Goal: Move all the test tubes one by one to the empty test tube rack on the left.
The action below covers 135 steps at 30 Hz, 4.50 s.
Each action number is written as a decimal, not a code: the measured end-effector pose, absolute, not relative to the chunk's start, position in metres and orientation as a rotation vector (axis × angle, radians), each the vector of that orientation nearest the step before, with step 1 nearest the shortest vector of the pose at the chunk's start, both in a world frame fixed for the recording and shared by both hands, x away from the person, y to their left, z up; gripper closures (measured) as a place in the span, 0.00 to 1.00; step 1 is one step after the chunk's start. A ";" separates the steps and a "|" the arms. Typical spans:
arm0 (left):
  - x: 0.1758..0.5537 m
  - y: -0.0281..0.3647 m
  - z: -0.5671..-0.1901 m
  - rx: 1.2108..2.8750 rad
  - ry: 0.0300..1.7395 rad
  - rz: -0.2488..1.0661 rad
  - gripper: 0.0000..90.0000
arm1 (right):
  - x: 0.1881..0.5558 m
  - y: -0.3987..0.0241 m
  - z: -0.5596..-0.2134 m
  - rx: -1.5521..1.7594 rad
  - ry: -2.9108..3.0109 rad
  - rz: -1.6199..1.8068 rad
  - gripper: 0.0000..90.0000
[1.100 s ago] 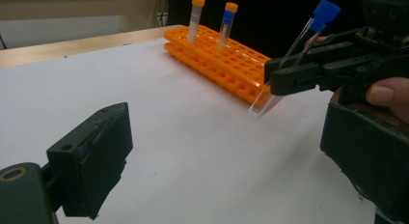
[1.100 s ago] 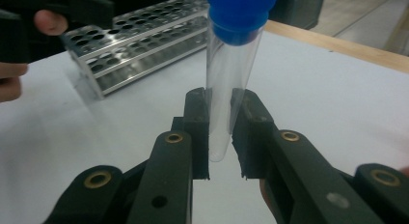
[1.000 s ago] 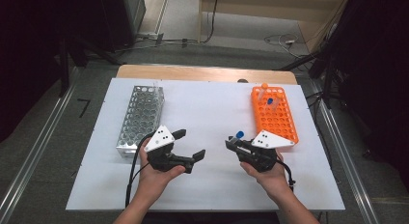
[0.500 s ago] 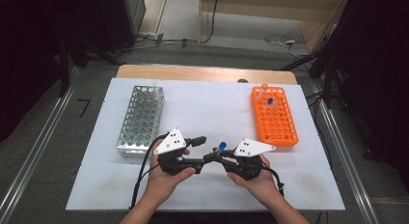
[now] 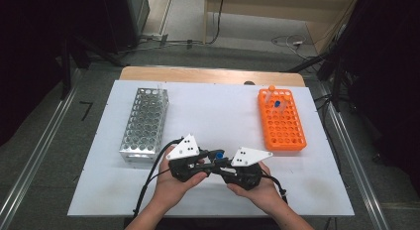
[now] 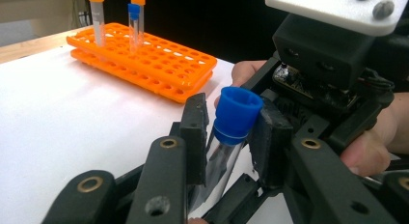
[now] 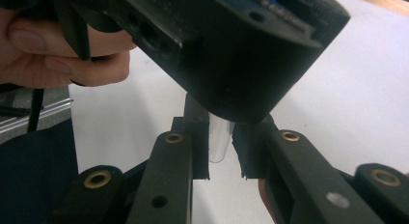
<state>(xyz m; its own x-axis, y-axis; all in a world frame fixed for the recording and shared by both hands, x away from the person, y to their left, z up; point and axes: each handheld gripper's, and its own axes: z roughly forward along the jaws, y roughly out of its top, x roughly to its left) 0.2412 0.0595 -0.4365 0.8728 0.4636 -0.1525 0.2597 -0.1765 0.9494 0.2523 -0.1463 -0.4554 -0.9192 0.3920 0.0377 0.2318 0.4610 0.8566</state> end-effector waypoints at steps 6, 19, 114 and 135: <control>0.239 0.061 -0.435 1.775 0.542 0.245 0.83 | 0.253 -0.148 -0.455 0.549 2.557 1.471 0.83; 0.240 0.068 -0.432 1.750 0.571 0.274 0.85 | 0.253 -0.152 -0.456 0.551 2.546 1.493 0.74; 0.388 0.208 -0.420 1.475 1.178 0.786 0.85 | 0.281 -0.324 -0.473 0.975 2.227 1.416 0.03; 0.387 0.196 -0.428 1.658 1.298 0.739 0.84 | 0.281 -0.324 -0.472 0.974 2.221 1.410 0.03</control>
